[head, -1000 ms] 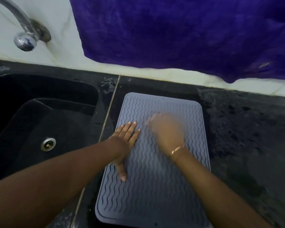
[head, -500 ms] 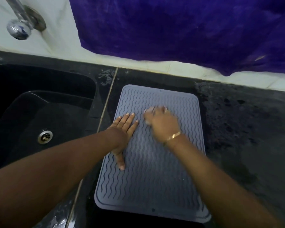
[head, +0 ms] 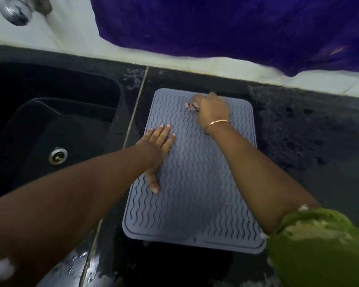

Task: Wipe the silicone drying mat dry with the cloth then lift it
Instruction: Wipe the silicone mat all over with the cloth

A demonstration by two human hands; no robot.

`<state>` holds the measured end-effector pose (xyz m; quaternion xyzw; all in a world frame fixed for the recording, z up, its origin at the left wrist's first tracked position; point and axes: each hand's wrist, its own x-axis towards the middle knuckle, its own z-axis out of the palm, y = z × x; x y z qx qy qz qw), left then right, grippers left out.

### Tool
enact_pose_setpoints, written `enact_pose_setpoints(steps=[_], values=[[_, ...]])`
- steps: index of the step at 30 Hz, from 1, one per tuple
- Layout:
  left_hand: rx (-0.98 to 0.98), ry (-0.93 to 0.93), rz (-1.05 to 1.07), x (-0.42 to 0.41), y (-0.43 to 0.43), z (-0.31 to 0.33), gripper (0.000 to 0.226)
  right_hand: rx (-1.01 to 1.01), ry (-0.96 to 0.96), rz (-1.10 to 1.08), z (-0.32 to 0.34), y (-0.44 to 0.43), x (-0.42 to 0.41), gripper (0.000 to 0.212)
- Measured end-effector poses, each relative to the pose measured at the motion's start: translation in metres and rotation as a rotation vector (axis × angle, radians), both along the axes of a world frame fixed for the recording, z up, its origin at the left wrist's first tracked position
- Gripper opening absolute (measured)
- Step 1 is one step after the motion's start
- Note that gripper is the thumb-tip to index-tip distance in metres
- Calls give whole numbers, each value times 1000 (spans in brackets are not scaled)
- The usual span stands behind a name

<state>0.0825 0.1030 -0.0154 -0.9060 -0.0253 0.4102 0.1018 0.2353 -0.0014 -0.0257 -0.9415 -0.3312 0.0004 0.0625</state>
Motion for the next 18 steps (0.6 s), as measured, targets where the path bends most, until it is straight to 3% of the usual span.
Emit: enact_pose_setpoints(steps=[4, 10, 13, 18], values=[[35, -14, 12, 0, -1, -1, 166, 8, 146, 141, 5, -33, -64, 39], [102, -38, 18, -2, -10, 5, 162, -4, 87, 259, 3, -87, -175, 44], [141, -53, -6, -5, -17, 7, 153, -21, 26, 256, -1, -87, -171, 40], [121, -59, -50, -21, -27, 12, 143, -34, 8, 16, 6, -44, -95, 35]])
